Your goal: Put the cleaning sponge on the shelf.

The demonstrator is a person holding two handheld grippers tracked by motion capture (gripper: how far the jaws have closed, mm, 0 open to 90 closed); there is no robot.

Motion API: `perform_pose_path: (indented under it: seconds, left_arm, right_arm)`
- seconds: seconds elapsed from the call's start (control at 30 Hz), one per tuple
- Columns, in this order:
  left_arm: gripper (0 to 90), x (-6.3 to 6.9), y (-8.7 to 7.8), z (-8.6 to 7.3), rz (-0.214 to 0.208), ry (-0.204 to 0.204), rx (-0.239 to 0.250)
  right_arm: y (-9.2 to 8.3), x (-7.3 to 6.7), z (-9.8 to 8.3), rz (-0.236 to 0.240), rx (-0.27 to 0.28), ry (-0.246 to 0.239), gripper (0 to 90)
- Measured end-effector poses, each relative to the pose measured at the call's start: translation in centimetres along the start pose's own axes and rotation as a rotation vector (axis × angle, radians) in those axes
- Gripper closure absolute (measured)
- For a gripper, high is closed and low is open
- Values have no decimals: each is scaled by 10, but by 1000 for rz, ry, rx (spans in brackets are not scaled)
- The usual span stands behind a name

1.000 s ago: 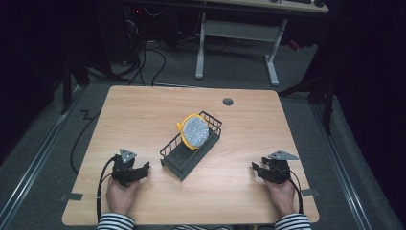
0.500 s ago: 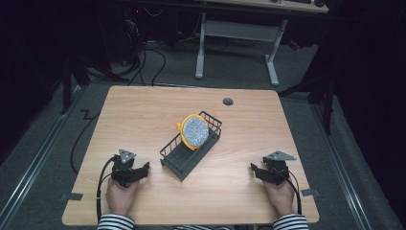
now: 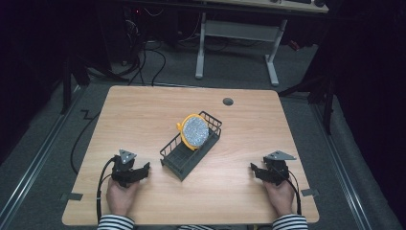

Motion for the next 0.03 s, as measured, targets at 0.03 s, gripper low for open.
perform_pose_path:
  seconds: [0.03]
  left_arm:
    - [276, 0, 0, 0, -2, 1, 1]
  right_arm:
    - [0, 0, 0, 0, 0, 0, 364]
Point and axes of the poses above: each handheld gripper's, and its own axes: y roughly forward along the jaws, z roughly out of its top, x roughly to its right, the point moved 5 cm from there along y, roughly forward along the jaws, and after that the axes turned 14 degrees about y, right-handed, at the moved point
